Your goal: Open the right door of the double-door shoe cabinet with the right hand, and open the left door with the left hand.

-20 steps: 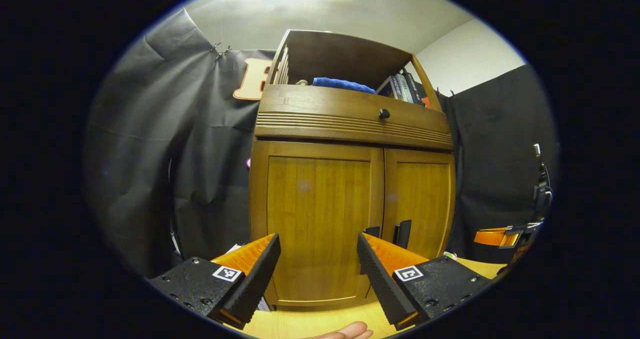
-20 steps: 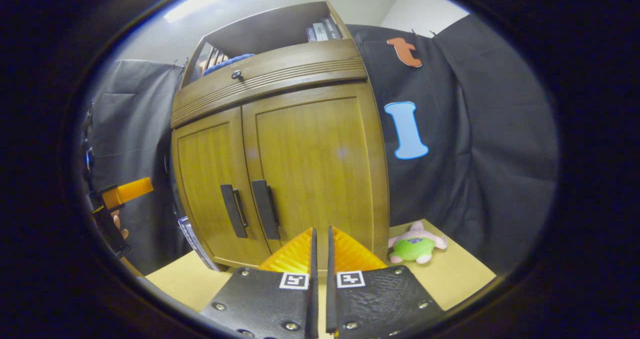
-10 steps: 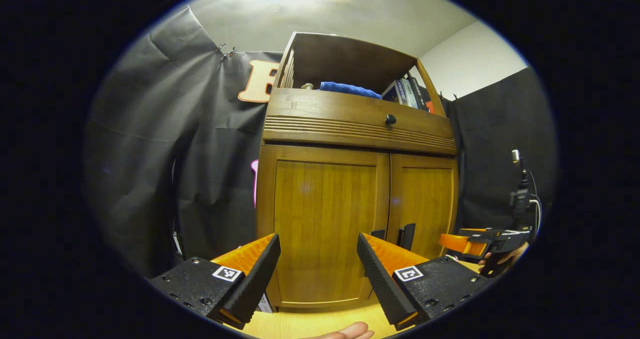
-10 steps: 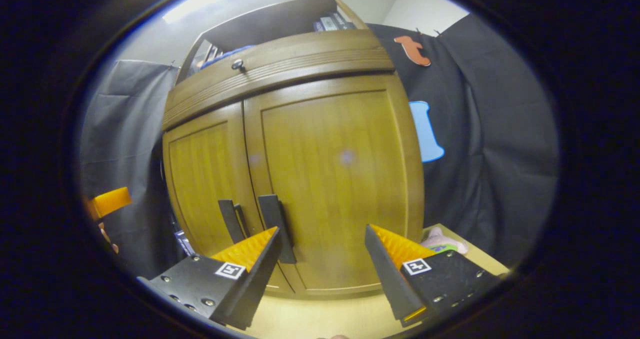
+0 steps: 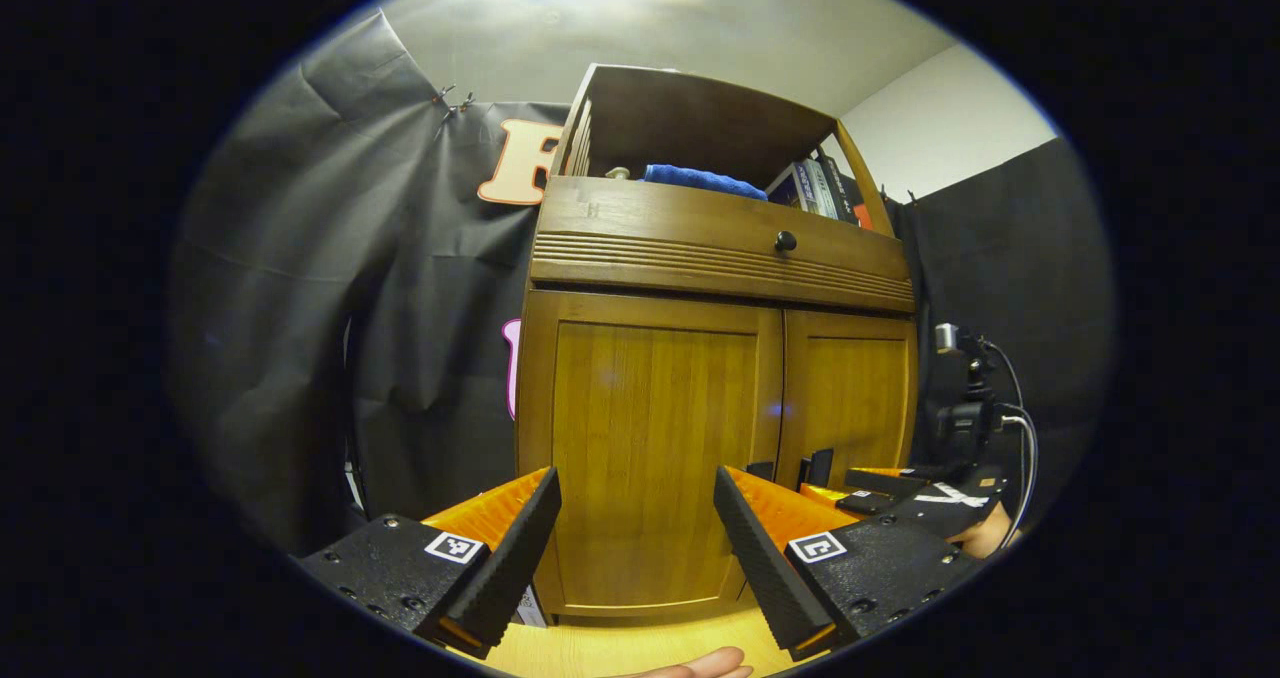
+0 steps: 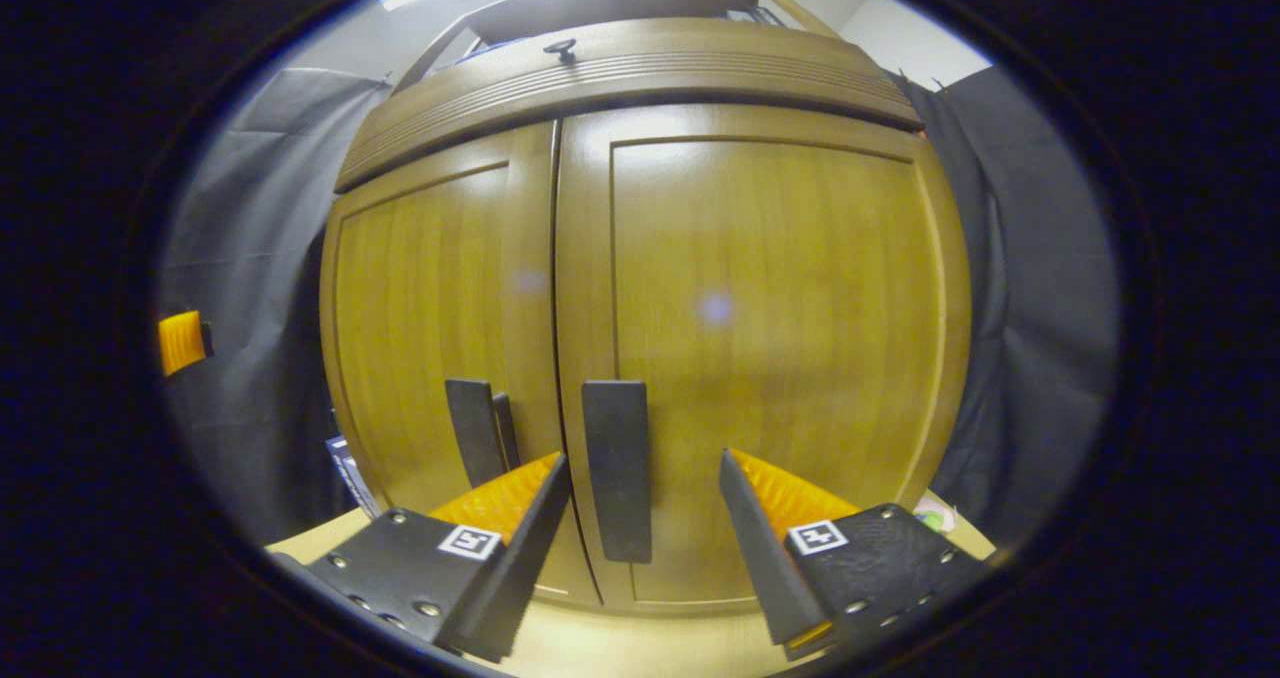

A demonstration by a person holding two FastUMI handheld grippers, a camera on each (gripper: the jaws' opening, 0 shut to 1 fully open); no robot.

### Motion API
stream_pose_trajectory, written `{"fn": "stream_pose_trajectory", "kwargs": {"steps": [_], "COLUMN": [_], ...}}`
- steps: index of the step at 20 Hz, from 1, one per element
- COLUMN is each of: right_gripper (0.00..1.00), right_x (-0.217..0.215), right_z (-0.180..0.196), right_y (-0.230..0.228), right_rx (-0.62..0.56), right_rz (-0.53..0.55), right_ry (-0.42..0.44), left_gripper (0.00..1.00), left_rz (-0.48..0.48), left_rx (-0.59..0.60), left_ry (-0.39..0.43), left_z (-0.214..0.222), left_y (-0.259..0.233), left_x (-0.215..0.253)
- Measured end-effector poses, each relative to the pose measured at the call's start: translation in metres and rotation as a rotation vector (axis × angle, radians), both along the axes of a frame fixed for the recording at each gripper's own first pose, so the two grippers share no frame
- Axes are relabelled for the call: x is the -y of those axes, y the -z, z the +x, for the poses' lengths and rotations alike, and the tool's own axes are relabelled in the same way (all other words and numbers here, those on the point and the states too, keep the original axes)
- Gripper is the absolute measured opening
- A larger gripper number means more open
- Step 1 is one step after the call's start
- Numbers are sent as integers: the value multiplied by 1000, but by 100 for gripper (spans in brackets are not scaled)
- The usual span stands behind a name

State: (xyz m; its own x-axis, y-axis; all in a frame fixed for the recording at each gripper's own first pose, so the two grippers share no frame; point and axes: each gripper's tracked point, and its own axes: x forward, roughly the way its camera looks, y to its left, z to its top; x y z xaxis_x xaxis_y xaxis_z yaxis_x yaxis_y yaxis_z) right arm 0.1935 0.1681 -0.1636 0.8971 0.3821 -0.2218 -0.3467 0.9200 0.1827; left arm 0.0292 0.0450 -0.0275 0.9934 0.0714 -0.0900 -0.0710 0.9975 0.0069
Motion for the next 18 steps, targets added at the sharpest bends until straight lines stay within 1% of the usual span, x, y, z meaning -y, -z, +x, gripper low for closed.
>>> {"fn": "stream_pose_trajectory", "kwargs": {"steps": [1,2,3,4,5,6,7,10,12,13,14,15,16,17,18], "right_gripper": [75,63,52,33,33,28,28,28,28,24,24,28,28,28,28], "right_x": [-10,-18,-22,-21,-20,-20,-20,-14,1,7,12,18,23,29,33], "right_z": [5,4,9,9,10,8,5,-5,-26,-33,-39,-45,-51,-55,-60], "right_y": [1,0,4,6,5,6,4,-1,-3,-5,-6,-8,-8,-9,-10], "right_rx": [-2,-15,-20,-6,11,-3,-10,-9,-5,-8,-9,-13,-20,-23,-18], "right_rz": [23,51,34,-7,-23,-13,7,18,7,7,7,8,13,11,13], "right_ry": [-4,-27,-22,-24,-22,-23,-25,-46,-62,-66,-72,-78,-83,-89,-93], "left_gripper": [92,95,92,92,92,95,92,92,92,92,92,92,92,95,95], "left_rz": [-1,-1,0,0,1,1,2,20,25,30,35,41,45,48,49], "left_rx": [-2,-3,-5,-6,-7,-10,-13,-18,-19,-21,-21,-22,-23,-23,-23], "left_ry": [-2,-3,-5,-7,-9,-7,-5,-5,4,9,14,19,22,25,25], "left_z": [1,2,2,2,3,3,4,4,4,4,4,4,4,3,3], "left_y": [0,0,1,2,2,2,5,7,8,9,9,9,9,11,11], "left_x": [-2,-3,-3,-3,-3,-1,0,3,6,8,10,14,16,19,21]}}
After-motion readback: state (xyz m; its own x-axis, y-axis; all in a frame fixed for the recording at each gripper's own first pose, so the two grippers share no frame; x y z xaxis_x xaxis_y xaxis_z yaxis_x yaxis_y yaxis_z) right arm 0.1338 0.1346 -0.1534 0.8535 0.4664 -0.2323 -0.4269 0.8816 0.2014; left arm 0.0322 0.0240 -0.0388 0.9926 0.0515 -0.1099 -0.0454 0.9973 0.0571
